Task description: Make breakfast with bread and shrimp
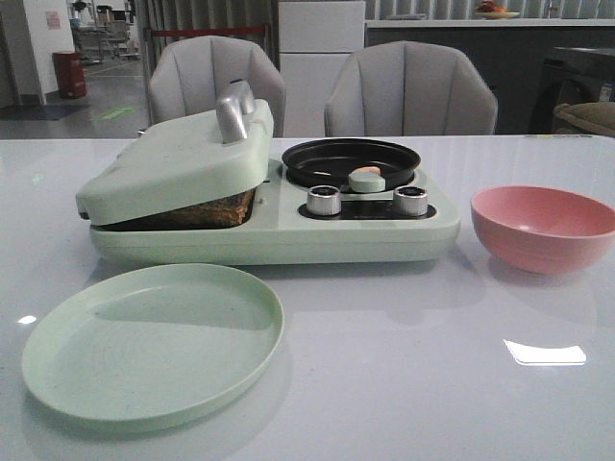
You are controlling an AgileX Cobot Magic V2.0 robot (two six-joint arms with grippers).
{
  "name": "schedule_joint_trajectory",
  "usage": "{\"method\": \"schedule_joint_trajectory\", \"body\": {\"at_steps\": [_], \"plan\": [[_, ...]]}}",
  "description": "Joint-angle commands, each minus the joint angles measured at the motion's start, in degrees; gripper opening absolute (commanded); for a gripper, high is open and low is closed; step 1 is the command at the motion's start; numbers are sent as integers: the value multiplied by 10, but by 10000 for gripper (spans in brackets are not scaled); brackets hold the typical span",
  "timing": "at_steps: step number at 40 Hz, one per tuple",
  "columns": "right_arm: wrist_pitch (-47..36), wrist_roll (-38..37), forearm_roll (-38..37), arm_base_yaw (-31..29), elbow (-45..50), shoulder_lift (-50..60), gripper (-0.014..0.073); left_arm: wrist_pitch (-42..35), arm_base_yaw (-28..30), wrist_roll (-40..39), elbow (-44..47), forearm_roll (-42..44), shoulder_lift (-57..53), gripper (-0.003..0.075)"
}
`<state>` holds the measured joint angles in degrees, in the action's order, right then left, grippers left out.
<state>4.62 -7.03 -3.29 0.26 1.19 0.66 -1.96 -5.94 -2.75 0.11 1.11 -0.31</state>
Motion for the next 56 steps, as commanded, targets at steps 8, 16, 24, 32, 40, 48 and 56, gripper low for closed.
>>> {"method": "schedule_joint_trajectory", "body": {"at_steps": [8,16,24,32,40,48,56], "plan": [[-83,-7,-20,56,1,10,138,-46,-4,-6,5,-6,-10,112],[-83,-4,15,50,1,10,138,-46,-4,-6,5,-6,-10,112],[-83,-4,15,50,1,10,138,-46,-4,-6,5,-6,-10,112],[-83,-4,15,51,1,10,138,-46,-4,-6,5,-6,-10,112],[-83,-4,15,51,1,10,138,-46,-4,-6,5,-6,-10,112],[-83,-4,15,51,1,10,138,-46,-4,-6,5,-6,-10,112],[-83,-4,15,51,1,10,138,-46,-4,-6,5,-6,-10,112]]}}
